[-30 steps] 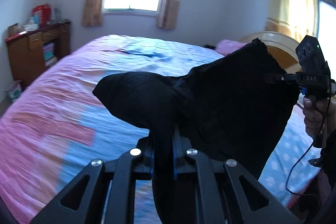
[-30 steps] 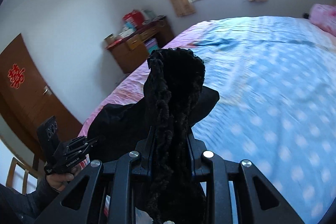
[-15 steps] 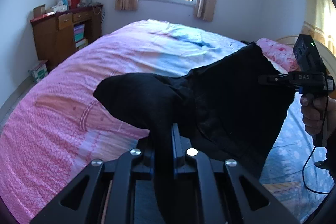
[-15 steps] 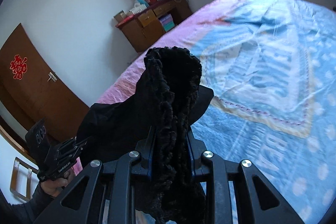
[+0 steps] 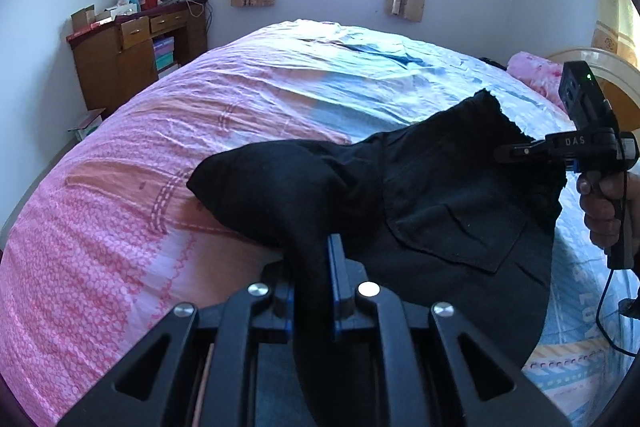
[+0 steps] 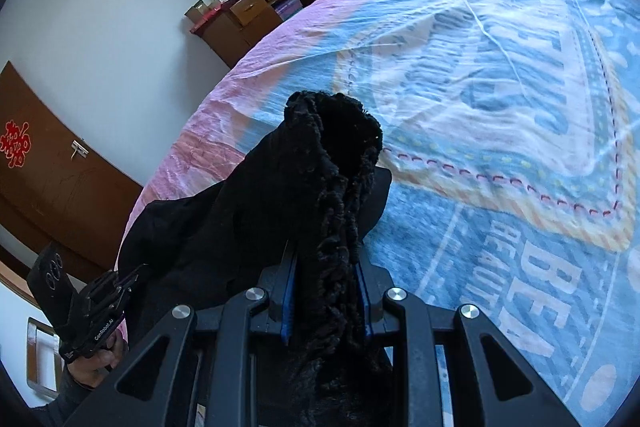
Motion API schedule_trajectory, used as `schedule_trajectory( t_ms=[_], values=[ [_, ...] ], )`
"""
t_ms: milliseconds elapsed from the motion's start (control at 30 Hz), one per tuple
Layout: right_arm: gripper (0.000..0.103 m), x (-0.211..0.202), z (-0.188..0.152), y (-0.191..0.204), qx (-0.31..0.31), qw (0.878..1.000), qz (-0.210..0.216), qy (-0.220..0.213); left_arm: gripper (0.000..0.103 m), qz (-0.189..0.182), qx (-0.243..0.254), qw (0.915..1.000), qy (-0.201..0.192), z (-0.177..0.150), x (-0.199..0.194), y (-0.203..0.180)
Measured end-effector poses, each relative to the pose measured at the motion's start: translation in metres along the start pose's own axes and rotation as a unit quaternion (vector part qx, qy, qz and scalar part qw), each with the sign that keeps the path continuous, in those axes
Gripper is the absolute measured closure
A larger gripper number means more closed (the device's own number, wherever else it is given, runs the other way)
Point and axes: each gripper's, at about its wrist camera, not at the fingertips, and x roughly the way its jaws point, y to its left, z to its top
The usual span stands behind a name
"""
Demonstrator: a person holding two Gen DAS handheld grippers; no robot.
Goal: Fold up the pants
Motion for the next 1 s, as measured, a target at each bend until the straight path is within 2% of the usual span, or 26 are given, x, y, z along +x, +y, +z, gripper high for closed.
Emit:
schedule_trajectory(
  t_ms=[133,200,233,267,300,367,467,533,700,800,900,1000],
  values=[
    [0.075,0.01,0.0,-0.009,0.014,1.0,-0.002,0.01,0.081,0.007,-0.002,1.0,0.003,-0.004,0.005,0.0],
    [0.063,0.016,0.001,-0.016,0.024,1.0,-0.006,0.014,0.075,0.016,0.0,0.9999,0.006,-0.005,0.007,0.0],
    [0.057,0.014,-0.001,-0.019,0.035,0.999,-0.004,0.013,0.07,0.019,-0.002,0.9998,0.003,-0.005,0.006,0.0],
    [0.048,0.013,-0.001,-0.024,0.047,0.999,-0.004,0.013,0.062,0.022,-0.005,0.9997,0.002,-0.005,0.003,0.0],
    [0.046,0.009,-0.003,-0.025,0.051,0.999,-0.012,0.009,0.06,0.022,-0.008,0.9997,0.004,-0.006,-0.001,0.0],
    [0.046,-0.005,-0.008,-0.02,0.04,0.999,-0.034,-0.002,0.047,0.025,-0.01,0.9996,0.003,-0.006,-0.011,-0.002],
    [0.045,-0.037,-0.019,-0.008,0.021,0.996,-0.08,-0.035,0.037,0.023,-0.012,0.9995,-0.015,-0.006,-0.035,-0.008],
    [0.045,-0.057,-0.027,-0.003,0.022,0.994,-0.091,-0.054,0.031,0.019,-0.025,0.9992,-0.025,-0.006,-0.054,-0.012],
    [0.045,-0.114,-0.066,0.035,-0.002,0.985,-0.143,-0.101,0.029,0.001,-0.04,0.9983,-0.044,-0.013,-0.094,-0.029],
    [0.044,-0.142,-0.095,0.06,-0.026,0.978,-0.167,-0.125,0.022,-0.01,-0.052,0.997,-0.056,-0.021,-0.115,-0.038],
    [0.038,-0.166,-0.124,0.082,-0.045,0.971,-0.174,-0.154,0.022,-0.016,-0.057,0.996,-0.068,-0.028,-0.131,-0.046],
    [0.038,-0.185,-0.15,0.102,-0.072,0.964,-0.181,-0.181,0.02,-0.022,-0.056,0.9953,-0.076,-0.035,-0.143,-0.053]
  ],
)
